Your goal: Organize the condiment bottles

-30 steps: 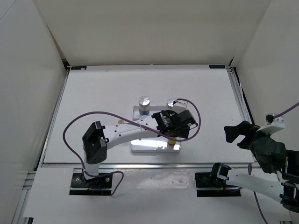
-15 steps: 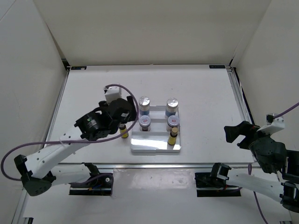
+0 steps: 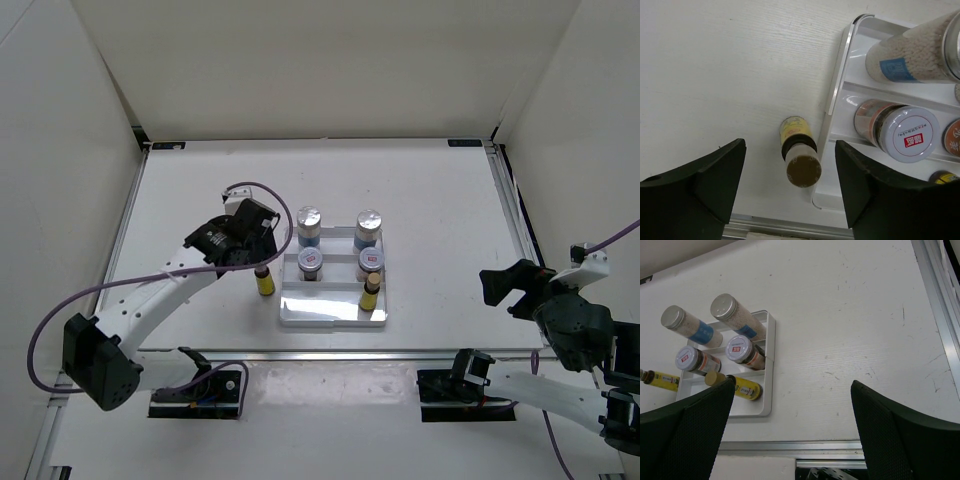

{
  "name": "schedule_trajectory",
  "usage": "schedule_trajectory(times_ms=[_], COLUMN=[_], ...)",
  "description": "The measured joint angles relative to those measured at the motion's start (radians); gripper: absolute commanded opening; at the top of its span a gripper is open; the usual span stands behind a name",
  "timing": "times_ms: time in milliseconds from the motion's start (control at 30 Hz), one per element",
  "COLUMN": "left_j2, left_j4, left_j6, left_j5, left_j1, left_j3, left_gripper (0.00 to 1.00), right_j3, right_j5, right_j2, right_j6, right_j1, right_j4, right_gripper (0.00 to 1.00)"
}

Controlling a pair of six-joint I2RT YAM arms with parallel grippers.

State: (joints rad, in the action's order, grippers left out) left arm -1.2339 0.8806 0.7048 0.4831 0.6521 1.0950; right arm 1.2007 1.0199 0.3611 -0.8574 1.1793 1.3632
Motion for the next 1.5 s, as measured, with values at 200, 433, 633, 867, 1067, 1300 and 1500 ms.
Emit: schedule_trajectory(times_ms=[200, 433, 633, 867, 1067, 1300, 1500], left_j2=[-0.062, -0.065, -0.055, -0.054, -0.051, -0.051, -0.038], left_j4=[-0.047, -0.072, -0.076, -0.08, -0.055, 0.059, 0.068], left_j6=[-0.029, -0.043, -0.039, -0.035, -0.039, -0.05, -0.035], left_j5=[-0.093, -0.155, -0.176, -0.18, -0.187, -0.134, -0.101], left_j1=[-0.055, -0.055, -0.055, -0.045, -0.033, 0.074, 0.2], left_j3=[-0.029, -0.053, -0.089, -0.092, -0.075, 0.127, 0.237], left_gripper=[0.62, 0.57, 0.54, 0.41, 0.13, 0.11, 0.11], right_j3=[0.0, 0.0, 0.0, 0.0, 0.0, 0.0, 0.0], right_j5=[0.0, 0.0, 0.0, 0.0, 0.0, 0.0, 0.003], right_j2=[-0.005, -0.014, -0.036, -0.06, -0.061, -0.061, -0.061], right_j6=[0.0, 0.0, 0.0, 0.0, 0.0, 0.0, -0.004], right_j1=[0.0, 0.0, 0.0, 0.0, 0.0, 0.0, 0.0], right_j4=[0.0, 0.0, 0.0, 0.0, 0.0, 0.0, 0.0], right_gripper=[1.0, 1.0, 1.0, 1.0, 1.0, 1.0, 1.0])
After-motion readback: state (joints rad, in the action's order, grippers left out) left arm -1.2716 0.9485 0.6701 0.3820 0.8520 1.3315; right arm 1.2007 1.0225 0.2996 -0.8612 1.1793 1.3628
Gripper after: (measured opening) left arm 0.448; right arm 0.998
